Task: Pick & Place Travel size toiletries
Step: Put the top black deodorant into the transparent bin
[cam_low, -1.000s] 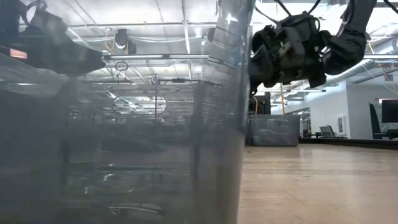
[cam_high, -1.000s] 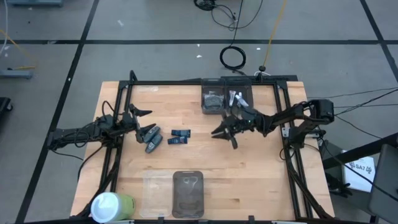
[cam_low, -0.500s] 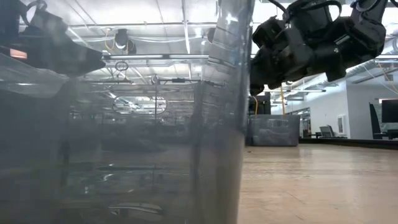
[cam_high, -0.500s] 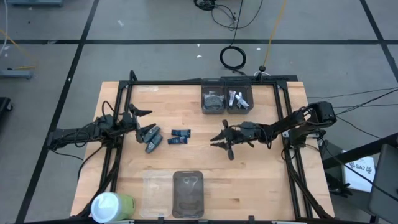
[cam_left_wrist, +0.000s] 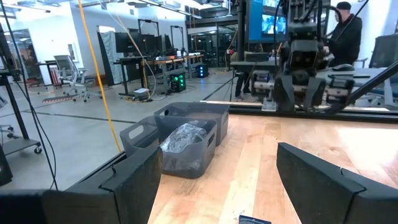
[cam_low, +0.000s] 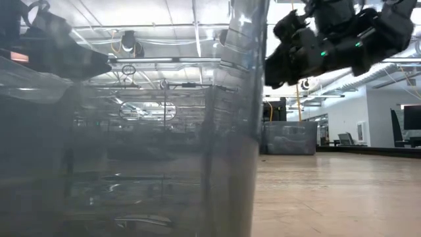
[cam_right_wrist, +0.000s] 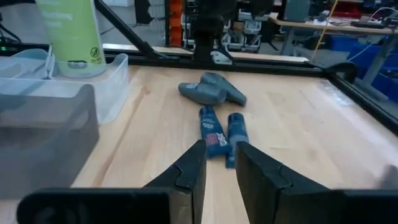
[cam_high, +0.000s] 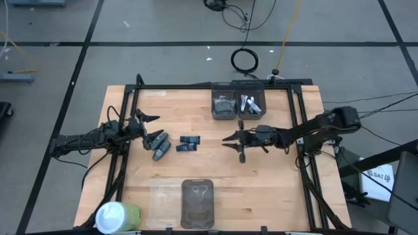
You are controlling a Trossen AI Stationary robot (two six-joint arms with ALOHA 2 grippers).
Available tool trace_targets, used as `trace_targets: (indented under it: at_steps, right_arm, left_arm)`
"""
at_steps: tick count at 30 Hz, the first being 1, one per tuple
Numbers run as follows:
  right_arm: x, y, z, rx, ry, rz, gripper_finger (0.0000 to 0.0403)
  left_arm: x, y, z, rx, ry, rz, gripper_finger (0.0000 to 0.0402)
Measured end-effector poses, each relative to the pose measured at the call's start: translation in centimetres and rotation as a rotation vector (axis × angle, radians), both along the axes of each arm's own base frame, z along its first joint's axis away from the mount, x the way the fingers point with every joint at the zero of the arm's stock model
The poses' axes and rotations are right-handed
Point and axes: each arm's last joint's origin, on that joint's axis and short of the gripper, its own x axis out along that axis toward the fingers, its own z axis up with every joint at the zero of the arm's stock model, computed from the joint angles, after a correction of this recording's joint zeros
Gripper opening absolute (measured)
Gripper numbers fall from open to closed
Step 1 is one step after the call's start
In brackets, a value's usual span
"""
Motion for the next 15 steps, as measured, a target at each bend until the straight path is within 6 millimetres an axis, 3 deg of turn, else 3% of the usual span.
trace_targets:
  at_steps: [6,15]
  right_arm:
    - [-4.6,-0.5,2.7,-0.021,-0.03,-0.036,0.0075]
    - [-12.1,-1.0,1.5,-0.04,-0.178,-0.173,0.0075]
  left_arm:
    - [0.0,0.0,0.0,0.0,0.0,0.0,0.031]
    - [0.0,0.0,0.0,0.0,0.0,-0.001,0.031]
